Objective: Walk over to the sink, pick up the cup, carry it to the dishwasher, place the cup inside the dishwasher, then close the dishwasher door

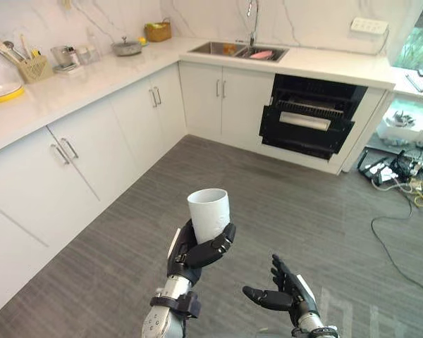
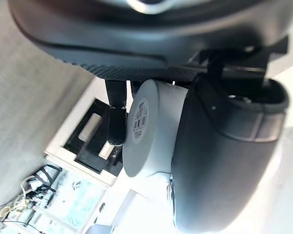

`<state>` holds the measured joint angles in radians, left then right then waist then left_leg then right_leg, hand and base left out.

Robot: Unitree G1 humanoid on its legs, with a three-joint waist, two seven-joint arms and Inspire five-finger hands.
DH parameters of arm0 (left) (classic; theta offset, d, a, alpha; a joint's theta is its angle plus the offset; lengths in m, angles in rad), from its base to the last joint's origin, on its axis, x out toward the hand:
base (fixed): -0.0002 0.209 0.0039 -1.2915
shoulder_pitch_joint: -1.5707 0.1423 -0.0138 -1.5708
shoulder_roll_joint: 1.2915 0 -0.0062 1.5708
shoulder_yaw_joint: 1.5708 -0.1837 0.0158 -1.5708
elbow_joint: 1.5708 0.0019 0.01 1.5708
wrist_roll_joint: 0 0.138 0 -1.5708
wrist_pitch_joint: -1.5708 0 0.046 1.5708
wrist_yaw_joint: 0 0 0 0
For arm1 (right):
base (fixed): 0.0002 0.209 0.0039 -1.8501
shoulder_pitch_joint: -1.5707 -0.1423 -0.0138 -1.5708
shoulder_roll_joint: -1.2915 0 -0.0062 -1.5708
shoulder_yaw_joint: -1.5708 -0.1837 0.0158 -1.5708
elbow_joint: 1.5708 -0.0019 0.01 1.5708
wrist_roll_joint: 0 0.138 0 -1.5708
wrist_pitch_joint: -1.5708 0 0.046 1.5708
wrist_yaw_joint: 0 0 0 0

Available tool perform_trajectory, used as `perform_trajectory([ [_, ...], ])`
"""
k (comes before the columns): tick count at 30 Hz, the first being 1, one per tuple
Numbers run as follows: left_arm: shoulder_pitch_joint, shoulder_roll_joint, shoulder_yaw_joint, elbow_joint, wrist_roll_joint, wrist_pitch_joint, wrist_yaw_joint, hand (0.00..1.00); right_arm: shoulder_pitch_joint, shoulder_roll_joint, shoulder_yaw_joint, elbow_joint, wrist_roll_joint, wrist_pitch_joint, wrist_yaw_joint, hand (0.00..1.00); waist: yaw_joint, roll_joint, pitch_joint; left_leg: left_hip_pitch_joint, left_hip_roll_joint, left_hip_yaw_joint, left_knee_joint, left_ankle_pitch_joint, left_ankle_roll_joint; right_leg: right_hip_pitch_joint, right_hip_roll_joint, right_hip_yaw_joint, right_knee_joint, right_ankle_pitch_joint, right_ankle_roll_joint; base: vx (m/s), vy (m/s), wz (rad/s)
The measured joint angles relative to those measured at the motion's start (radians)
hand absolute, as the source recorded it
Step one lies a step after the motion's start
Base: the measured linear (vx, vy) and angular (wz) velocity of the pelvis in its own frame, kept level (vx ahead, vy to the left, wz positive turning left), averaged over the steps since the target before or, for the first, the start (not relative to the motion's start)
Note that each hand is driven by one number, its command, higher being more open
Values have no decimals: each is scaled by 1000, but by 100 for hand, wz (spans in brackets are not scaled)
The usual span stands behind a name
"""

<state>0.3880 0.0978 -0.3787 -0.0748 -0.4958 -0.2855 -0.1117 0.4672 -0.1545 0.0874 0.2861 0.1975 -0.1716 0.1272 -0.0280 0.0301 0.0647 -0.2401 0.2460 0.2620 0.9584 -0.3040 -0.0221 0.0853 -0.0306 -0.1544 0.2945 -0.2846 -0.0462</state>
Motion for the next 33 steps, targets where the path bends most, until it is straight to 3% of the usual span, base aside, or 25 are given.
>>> perform_trajectory([
  [2, -21, 8, 3, 0, -7, 0, 1, 0, -14, -5, -1, 9, 8, 0, -6, 100, 13, -20, 12, -50, -56, 27, -175, -10, 1, 52, -45, 25, -41, 1, 13, 502, 83, -44],
  [4, -32, 11, 8, 0, -16, 2, 6, 0, -29, -15, -1, 26, 13, 0, -11, 100, 19, -35, 21, -79, -125, 21, -419, 58, -11, 94, -92, 50, -68, 3, 16, 622, 201, -43],
  [5, -37, 11, 8, -2, -16, 8, 13, 0, -30, -22, -1, 37, 18, -2, -15, 100, 28, -27, 19, -76, -153, -2, -611, 169, -18, 114, -101, 82, -68, 2, 19, 415, 178, -41],
  [6, -38, 11, 9, -6, -16, 12, 21, 0, -30, -25, -1, 50, 18, -5, -16, 100, 35, -25, 18, -67, -161, -21, -670, 266, -14, 127, -103, 107, -67, -4, 30, 562, 304, -65],
  [7, -38, 23, 22, -6, -17, 21, 37, 0, -40, -10, 10, 101, 17, -5, -16, 100, 46, -50, 7, -38, -183, -11, -642, 341, 42, 156, -131, 162, -52, -12, 47, 450, 249, -43],
  [8, -44, 27, 34, -6, -17, 24, 45, 0, -47, -1, 14, 110, 17, -5, -15, 100, 36, -63, 4, -46, -190, -8, -602, 307, 58, 154, -143, 177, -31, -7, 56, 651, 343, -33],
  [10, -58, 25, 61, -6, -16, 29, 63, 0, -38, 7, 18, 117, 17, -6, -3, 100, 32, -84, -1, -66, -197, 9, -448, 169, 94, 134, -173, 221, 89, 10, 101, 544, 282, -10],
  [12, -58, 26, 72, -6, -17, 30, 70, 0, -33, 8, 17, 131, 17, -6, 5, 100, 37, -103, -8, -25, -227, 35, -414, 88, 110, 70, -210, 239, 287, 62, 196, 496, 273, -18],
  [13, -58, 34, 79, -6, -17, 30, 71, 0, -33, 15, 17, 139, 17, -6, 8, 100, 36, -116, -1, 29, -254, 46, -424, 54, 123, 0, -237, 255, 468, 153, 271, 479, 239, -14],
  [14, -52, 42, 81, -6, -16, 31, 73, 0, -33, 23, 17, 144, 17, -6, 13, 100, 29, -118, 2, 95, -276, 48, -450, 29, 129, -81, -257, 240, 666, 175, 261, 467, 217, -12],
  [16, -33, 40, 77, -5, -15, 31, 79, 0, -28, 26, 17, 160, 15, -6, 28, 100, 21, -100, 11, 214, -291, 47, -535, 21, 129, -164, -258, 165, 817, 121, 172, 462, 198, -11],
  [17, -22, 39, 70, -7, -15, 25, 81, 0, -12, 25, 27, 161, 13, -12, 31, 100, 12, -77, 13, 319, -291, 40, -643, 33, 121, -252, -218, 89, 821, 58, 134, 550, 207, -6],
  [18, -26, 41, 68, -9, -15, 13, 81, 0, -4, 23, 34, 145, 12, -38, 30, 100, 0, -66, 8, 376, -291, 36, -711, 44, 113, -335, -183, 35, 750, 23, 124, 382, 137, 2],
  [19, -29, 41, 69, -10, -15, 10, 81, 0, -4, 23, 34, 141, 12, -43, 31, 100, -6, -61, 6, 386, -291, 33, -722, 46, 111, -354, -175, 22, 726, 18, 122, 314, 53, 26],
  [20, -44, 45, 66, -10, -15, 7, 82, 0, -2, 26, 35, 131, 12, -57, 32, 100, -27, -62, 7, 421, -291, 10, -762, 48, 107, -412, -144, -21, 575, 17, 116, 431, 1, 54],
  [21, -60, 46, 54, -9, -16, 7, 83, 0, 0, 30, 34, 127, 12, -75, 32, 100, -45, -65, 11, 465, -290, -22, -794, 39, 91, -458, -106, -35, 341, 56, 117, 529, -10, 62],
  [23, -67, 47, 37, -9, -16, 9, 83, 0, 4, 33, 33, 122, 13, -80, 31, 100, -49, -66, 12, 504, -289, -48, -821, 27, 73, -471, -83, -30, 148, 146, 122, 453, -66, 61],
  [24, -63, 51, 10, -9, -15, 7, 78, 0, 11, 41, 34, 118, 12, -84, 27, 100, -53, -76, 12, 569, -295, -93, -850, -5, 44, -462, -76, -18, -37, 278, 124, 561, -130, 75],
  [26, -53, 49, -6, -2, -15, 7, 73, 0, 14, 39, 34, 116, 12, -85, 28, 100, -63, -76, 9, 611, -285, -123, -848, -39, 26, -463, -75, -9, 8, 384, 44, 650, -185, 69],
  [27, -36, 42, -20, 9, -15, 7, 71, 0, -9, 26, 33, 113, 11, -78, 28, 100, -64, -46, 12, 623, -236, -139, -770, -49, 10, -463, -62, -34, 123, 335, 20, 601, -224, 46],
  [29, -36, 38, -26, 9, -15, 7, 71, 0, -25, 18, 33, 91, 11, -68, 29, 100, -62, -26, 29, 587, -206, -136, -631, -43, 0, -439, -51, -49, 156, 283, 22, 555, -246, 18],
  [30, -36, 26, -31, 7, -15, 5, 71, 0, -23, 11, 34, 44, 12, -57, 29, 100, -59, -3, 39, 509, -154, -130, -386, 16, -41, -396, -25, -56, 185, 224, 5, 525, -237, -5],
  [31, -36, 19, -32, 6, -15, 3, 71, 0, -20, 6, 36, 25, 12, -54, 29, 100, -54, 4, 41, 475, -134, -125, -288, 72, -45, -376, -12, -54, 191, 201, 0, 631, -259, -27],
  [32, -36, 4, -34, 5, -15, 2, 71, 0, -15, 0, 38, -8, 12, -46, 28, 100, -38, 7, 44, 406, -86, -110, -105, 211, -50, -326, 16, -41, 186, 159, -13, 433, -146, -30],
  [33, -39, -1, -38, 5, -15, 1, 71, 0, -14, 3, 40, -21, 13, -45, 25, 100, -36, 14, 44, 369, -60, -110, -22, 220, -56, -297, 30, -41, 177, 139, -23, 539, -156, -25],
])
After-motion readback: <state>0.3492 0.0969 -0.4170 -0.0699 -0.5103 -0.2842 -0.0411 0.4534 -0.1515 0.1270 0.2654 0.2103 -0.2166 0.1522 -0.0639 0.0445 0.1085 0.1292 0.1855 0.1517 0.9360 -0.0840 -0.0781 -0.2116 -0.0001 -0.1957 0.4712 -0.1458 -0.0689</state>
